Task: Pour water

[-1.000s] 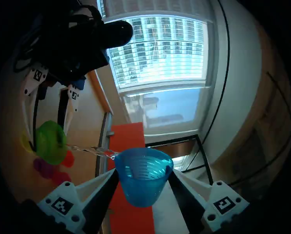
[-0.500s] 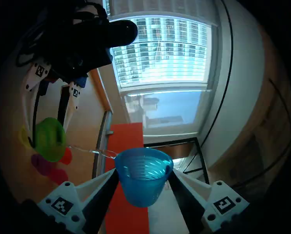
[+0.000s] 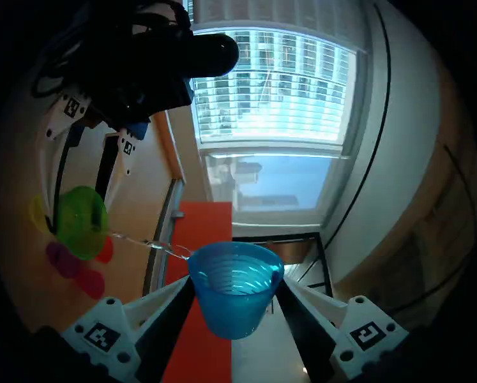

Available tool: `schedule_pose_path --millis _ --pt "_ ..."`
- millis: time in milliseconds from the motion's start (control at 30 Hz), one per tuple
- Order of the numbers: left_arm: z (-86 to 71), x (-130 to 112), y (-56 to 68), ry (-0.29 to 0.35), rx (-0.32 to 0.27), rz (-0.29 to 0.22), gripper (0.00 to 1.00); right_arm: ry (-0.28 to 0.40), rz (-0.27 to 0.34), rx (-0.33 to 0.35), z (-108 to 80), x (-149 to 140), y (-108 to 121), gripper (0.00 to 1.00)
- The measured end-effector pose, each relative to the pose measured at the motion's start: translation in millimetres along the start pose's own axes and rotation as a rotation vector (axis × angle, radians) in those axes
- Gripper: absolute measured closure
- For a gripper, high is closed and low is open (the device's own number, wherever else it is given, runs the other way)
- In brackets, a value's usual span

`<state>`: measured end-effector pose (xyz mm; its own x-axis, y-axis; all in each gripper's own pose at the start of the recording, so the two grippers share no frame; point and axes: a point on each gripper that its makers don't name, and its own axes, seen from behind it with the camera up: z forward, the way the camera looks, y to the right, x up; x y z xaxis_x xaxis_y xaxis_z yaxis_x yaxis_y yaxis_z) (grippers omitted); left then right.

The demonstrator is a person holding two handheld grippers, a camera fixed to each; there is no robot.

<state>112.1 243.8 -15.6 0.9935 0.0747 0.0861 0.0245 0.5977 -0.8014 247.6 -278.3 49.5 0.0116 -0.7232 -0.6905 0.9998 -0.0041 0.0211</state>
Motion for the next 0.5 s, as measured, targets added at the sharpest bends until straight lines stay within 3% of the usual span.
schedule_pose_path --millis 500 --pt "1.0 -0.4 2.6 -0.003 -0.006 0.0 0.14 0.002 -0.08 -0.009 0.5 9.7 3.2 0.12"
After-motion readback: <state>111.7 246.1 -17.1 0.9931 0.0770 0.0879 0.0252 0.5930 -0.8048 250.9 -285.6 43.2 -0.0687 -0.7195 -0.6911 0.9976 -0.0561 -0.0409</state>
